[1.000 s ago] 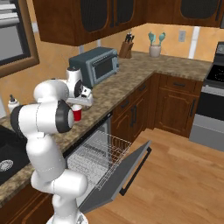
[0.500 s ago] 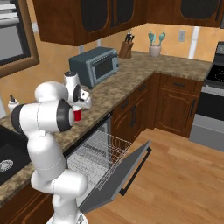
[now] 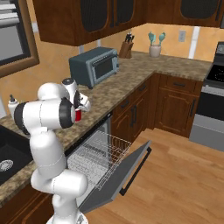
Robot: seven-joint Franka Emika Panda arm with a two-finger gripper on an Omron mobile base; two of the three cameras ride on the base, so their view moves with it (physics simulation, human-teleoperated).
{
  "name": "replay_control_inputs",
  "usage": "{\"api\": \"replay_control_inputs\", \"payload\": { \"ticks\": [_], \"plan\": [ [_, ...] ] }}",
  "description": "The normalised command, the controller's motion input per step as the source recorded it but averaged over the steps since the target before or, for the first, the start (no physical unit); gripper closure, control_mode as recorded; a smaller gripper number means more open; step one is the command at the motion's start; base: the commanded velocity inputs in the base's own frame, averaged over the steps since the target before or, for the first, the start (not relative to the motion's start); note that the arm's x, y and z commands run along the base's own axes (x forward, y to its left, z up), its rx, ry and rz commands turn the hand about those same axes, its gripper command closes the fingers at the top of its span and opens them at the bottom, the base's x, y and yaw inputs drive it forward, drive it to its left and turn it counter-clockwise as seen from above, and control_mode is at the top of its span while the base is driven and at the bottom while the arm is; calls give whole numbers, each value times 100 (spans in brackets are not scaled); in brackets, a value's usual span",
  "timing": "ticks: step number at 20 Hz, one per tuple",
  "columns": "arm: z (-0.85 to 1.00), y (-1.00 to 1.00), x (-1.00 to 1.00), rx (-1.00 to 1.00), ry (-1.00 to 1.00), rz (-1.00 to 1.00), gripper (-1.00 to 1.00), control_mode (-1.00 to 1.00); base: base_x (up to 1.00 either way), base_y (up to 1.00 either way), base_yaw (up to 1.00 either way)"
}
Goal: Pick up the cup and bowl from the counter, place them in the dishwasher, and close the dishwasher door.
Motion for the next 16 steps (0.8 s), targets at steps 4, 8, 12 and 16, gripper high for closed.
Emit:
{"api": "replay_control_inputs", "payload": {
  "ticks": [4, 8, 12, 16],
  "plan": [
    [-5, 0, 41, 0, 0, -7, -100, -100, 0, 0, 0],
    [-19, 0, 21, 2, 1, -5, -100, -100, 0, 0, 0],
    [-21, 0, 24, 3, 5, -2, -100, -100, 0, 0, 0],
    [-16, 0, 28, 2, 3, -2, -100, -100, 0, 0, 0]
  ]
}}
